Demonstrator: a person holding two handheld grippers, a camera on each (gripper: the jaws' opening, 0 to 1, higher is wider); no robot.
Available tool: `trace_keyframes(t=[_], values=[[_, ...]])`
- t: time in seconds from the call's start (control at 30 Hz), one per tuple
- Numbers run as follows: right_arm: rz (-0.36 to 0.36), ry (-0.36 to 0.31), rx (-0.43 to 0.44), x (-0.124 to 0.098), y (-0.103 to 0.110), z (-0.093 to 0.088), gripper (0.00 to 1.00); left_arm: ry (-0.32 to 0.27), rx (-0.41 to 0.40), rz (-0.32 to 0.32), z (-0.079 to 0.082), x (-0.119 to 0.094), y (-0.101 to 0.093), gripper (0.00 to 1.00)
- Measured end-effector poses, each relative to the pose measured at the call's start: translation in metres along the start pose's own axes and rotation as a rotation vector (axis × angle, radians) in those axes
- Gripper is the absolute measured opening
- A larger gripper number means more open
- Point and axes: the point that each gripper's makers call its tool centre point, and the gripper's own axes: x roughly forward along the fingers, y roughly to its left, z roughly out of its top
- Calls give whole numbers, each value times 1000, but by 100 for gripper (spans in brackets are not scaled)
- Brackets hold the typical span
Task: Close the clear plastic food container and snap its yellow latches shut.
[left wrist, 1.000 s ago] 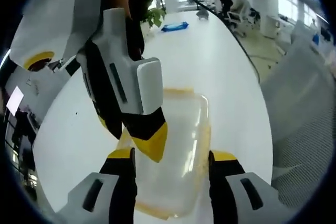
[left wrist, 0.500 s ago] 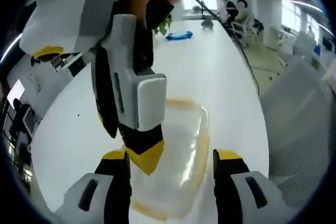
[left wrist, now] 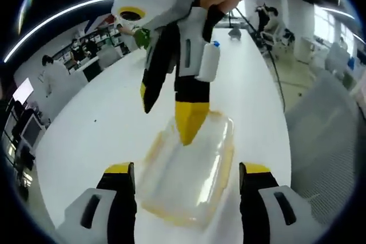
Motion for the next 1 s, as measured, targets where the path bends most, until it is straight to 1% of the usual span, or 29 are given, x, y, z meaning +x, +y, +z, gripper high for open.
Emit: trace_keyframes(t=[0.17,0.33,0.43,0.47,0.63,0.77,0.9,1.0], values=[[28,1,16,-5,9,-16,61,-2,-35,0,-6,-4,8,76],[15,25,-43,-8,11,-29,67,37,-44,-29,-18,-1,10,77],[12,54,-55,-9,14,-38,68,42,-59,-46,-21,0,10,78],[10,58,-62,-8,14,-41,68,44,-76,-45,-23,1,11,77],[19,68,-76,-3,17,-48,70,67,-73,-48,-30,3,12,77],[-8,95,-99,3,14,-53,70,92,-67,-32,-36,6,16,78],[-10,97,-110,7,14,-53,70,99,-71,-55,-38,9,14,75],[-24,101,-123,7,10,-53,67,105,-70,-65,-39,11,13,73]])
